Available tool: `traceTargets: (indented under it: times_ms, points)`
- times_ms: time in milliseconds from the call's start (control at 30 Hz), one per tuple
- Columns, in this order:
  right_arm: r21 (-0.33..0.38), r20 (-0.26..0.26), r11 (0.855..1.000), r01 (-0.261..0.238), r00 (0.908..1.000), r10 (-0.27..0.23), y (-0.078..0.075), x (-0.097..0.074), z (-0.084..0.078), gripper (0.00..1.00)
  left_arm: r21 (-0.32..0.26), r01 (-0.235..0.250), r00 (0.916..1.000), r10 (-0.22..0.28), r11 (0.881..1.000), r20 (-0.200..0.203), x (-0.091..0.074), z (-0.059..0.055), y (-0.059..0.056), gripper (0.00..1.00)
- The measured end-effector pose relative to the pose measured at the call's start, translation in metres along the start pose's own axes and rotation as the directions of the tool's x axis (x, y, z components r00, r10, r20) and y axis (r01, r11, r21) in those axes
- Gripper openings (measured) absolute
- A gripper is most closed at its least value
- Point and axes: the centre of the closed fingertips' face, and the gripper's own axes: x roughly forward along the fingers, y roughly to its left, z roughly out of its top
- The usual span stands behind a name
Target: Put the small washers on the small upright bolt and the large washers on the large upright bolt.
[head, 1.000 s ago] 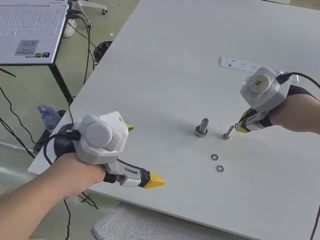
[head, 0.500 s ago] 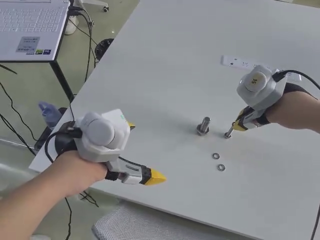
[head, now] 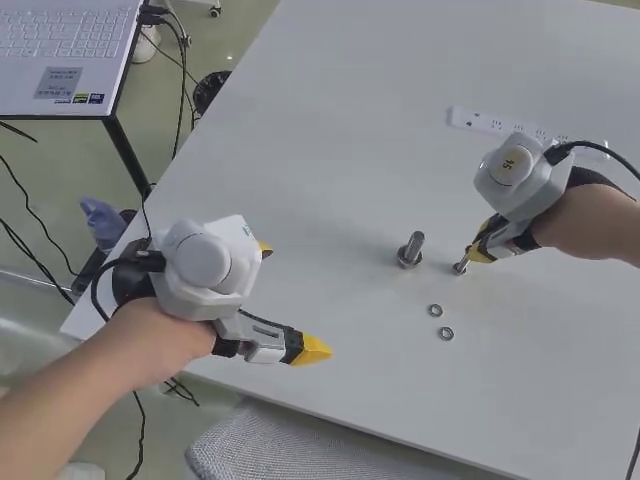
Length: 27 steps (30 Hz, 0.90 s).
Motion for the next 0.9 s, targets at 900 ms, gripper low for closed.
traceTargets:
  times_ms: [900]
  points:
    - [-0.026, -0.028, 1.0, -0.011, 0.9996, 0.01, 0.0, 0.023, -0.01, 0.12, -0.008, -0.01, 0.9999, 0.01, 1.0, -0.005, -0.002, -0.004, 0.008, 0.89]
